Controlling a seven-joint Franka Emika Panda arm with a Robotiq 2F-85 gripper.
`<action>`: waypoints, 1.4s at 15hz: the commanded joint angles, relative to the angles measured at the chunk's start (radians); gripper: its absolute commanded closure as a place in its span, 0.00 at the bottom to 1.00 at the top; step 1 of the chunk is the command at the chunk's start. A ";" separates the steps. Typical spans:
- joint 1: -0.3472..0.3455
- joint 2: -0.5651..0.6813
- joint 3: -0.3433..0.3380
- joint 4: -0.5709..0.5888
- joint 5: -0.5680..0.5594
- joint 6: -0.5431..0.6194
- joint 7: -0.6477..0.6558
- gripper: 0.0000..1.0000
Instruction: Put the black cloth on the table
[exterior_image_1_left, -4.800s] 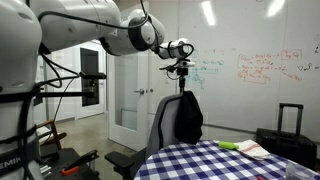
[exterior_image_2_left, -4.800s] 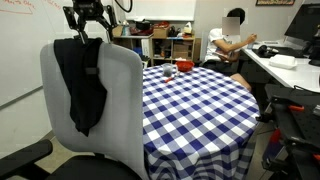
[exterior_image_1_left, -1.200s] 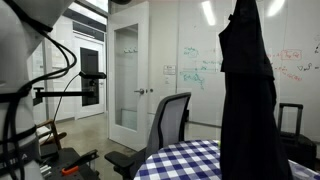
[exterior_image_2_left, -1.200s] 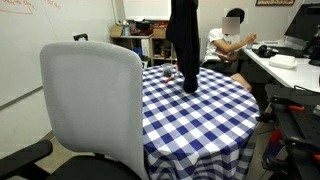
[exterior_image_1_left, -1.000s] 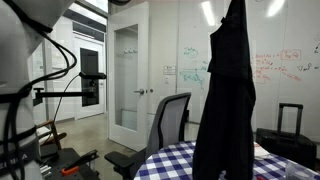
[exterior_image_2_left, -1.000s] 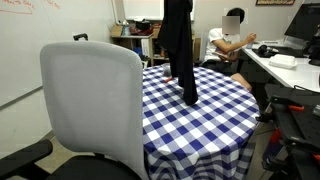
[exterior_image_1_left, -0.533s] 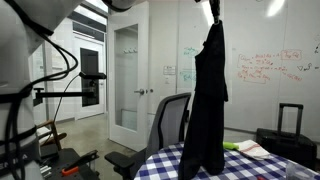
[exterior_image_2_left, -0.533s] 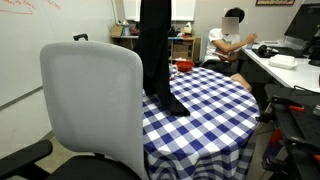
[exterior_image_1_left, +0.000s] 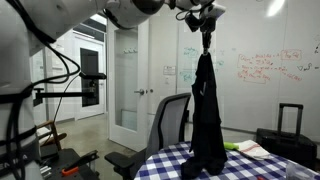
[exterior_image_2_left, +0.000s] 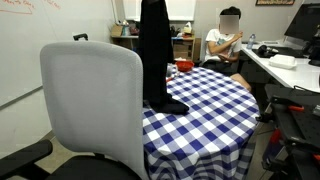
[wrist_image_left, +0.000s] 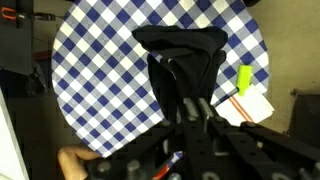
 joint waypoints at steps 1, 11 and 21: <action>0.008 0.106 0.018 0.055 0.037 -0.013 -0.026 0.99; 0.015 0.348 0.029 0.056 0.055 0.136 -0.009 0.99; -0.028 0.506 0.037 0.053 0.091 0.300 0.021 0.68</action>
